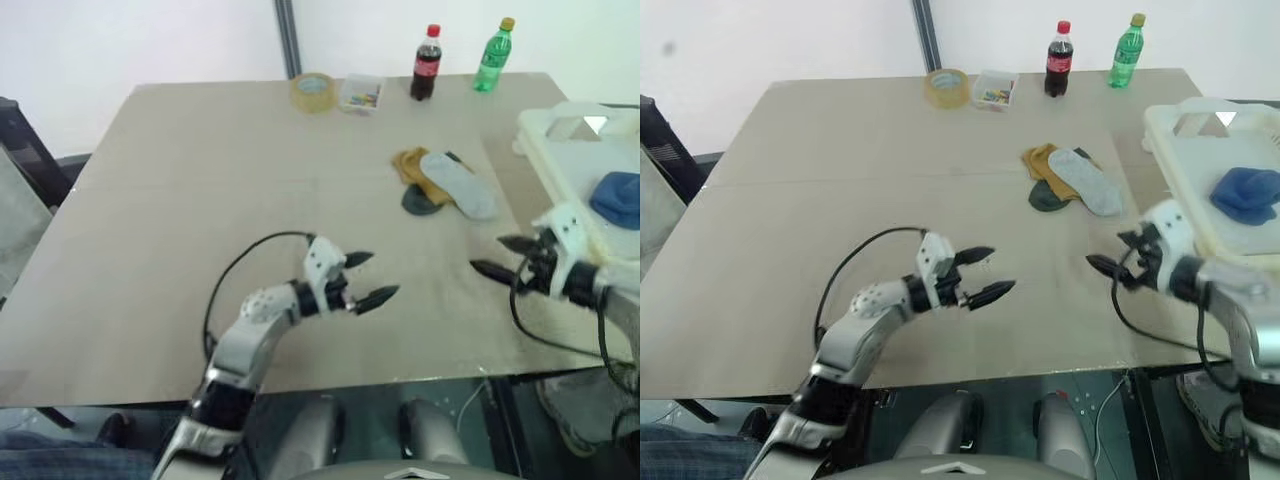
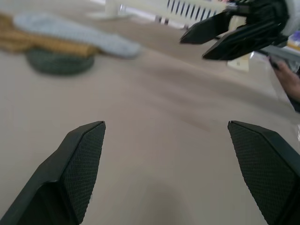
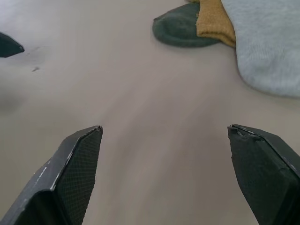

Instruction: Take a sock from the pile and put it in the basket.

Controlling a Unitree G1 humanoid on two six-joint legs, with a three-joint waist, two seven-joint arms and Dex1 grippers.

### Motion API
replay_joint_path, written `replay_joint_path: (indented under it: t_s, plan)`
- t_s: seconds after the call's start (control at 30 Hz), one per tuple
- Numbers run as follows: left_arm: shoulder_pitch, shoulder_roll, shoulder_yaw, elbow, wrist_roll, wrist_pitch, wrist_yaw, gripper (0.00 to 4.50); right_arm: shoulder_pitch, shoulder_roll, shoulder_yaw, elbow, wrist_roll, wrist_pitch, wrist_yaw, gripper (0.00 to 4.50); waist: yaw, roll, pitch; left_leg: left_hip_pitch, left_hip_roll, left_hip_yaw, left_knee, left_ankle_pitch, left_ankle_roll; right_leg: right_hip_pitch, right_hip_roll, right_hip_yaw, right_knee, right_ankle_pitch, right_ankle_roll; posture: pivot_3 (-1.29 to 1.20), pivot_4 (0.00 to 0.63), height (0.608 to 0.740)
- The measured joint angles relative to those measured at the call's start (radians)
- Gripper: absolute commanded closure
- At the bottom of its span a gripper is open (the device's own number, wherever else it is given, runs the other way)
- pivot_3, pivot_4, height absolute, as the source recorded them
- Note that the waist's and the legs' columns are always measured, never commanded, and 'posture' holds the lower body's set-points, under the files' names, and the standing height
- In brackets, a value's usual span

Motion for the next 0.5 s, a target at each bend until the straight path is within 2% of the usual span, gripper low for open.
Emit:
replay_joint_path:
  t_s: [0.13,0.3,0.5]
  plan:
    - [0.185,0.130,0.094,-0.144,-0.012,0.053,0.035,0.00,0.183,-0.067,-0.041,0.025,0.020,-0.129,0.148,0.13,-0.003,0.002,0.000,0.004,0.002,0.001,0.000,-0.002,0.003,0.002,0.000,0.000,0.001,0.000,0.000,0.00,0.150,0.740]
    - [0.298,0.204,0.213,-0.246,-0.045,0.086,0.054,0.00,0.226,-0.126,-0.109,0.097,0.032,-0.250,0.264,0.13,-0.004,0.003,0.001,0.011,0.004,0.001,0.001,-0.003,0.004,0.012,0.000,-0.002,-0.002,0.000,0.000,0.00,0.150,0.740]
    - [0.403,0.238,0.302,-0.293,-0.065,0.101,0.068,0.00,0.237,-0.129,-0.119,0.135,0.038,-0.324,0.305,0.13,-0.001,0.003,0.001,0.012,0.004,0.001,0.000,-0.004,0.005,0.014,-0.003,-0.003,-0.004,0.000,0.000,0.00,0.150,0.740]
